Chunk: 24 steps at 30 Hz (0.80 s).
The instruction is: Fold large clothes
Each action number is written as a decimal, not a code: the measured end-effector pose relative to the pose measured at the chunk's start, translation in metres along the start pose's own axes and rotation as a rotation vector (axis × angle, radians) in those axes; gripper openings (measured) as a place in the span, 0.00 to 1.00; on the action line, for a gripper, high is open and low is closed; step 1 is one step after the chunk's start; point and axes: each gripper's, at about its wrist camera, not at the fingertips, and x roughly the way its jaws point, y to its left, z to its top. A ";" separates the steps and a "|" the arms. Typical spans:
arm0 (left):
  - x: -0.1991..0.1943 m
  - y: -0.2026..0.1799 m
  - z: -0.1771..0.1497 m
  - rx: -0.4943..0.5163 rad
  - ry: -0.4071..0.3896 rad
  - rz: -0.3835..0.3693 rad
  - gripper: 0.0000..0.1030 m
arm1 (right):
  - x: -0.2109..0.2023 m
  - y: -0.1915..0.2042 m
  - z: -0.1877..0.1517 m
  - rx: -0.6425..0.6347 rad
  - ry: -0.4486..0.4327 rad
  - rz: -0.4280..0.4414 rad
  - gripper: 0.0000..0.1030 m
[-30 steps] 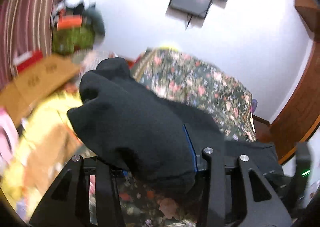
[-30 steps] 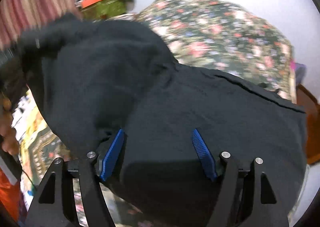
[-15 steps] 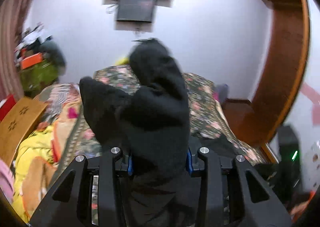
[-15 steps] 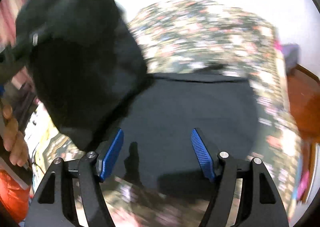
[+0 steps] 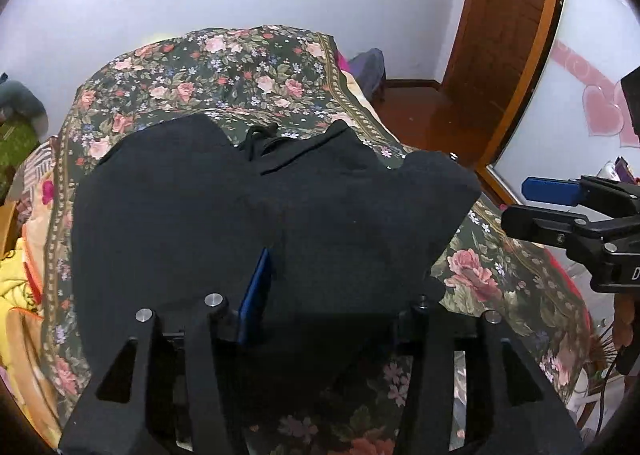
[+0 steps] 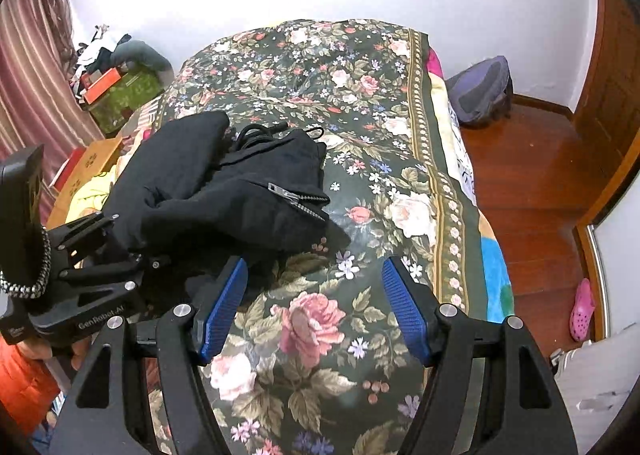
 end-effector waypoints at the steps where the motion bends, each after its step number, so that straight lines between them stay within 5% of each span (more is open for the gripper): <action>1: -0.003 0.000 -0.001 0.008 0.004 0.007 0.49 | -0.003 0.002 0.000 -0.003 -0.007 0.006 0.65; 6: -0.035 -0.013 -0.008 0.077 -0.003 0.018 0.54 | -0.018 0.014 0.006 -0.032 -0.053 0.041 0.65; 10: -0.060 -0.003 -0.006 0.042 -0.047 -0.024 0.67 | -0.024 0.041 0.018 -0.084 -0.095 0.086 0.65; 16: -0.081 0.034 -0.003 -0.044 -0.130 0.092 0.69 | -0.006 0.073 0.031 -0.132 -0.097 0.139 0.65; 20: -0.065 0.072 -0.009 -0.156 -0.079 0.146 0.69 | 0.023 0.070 0.028 -0.094 -0.033 0.120 0.65; 24: -0.038 0.091 -0.032 -0.236 0.000 0.116 0.71 | 0.032 0.058 0.013 -0.056 -0.012 0.092 0.71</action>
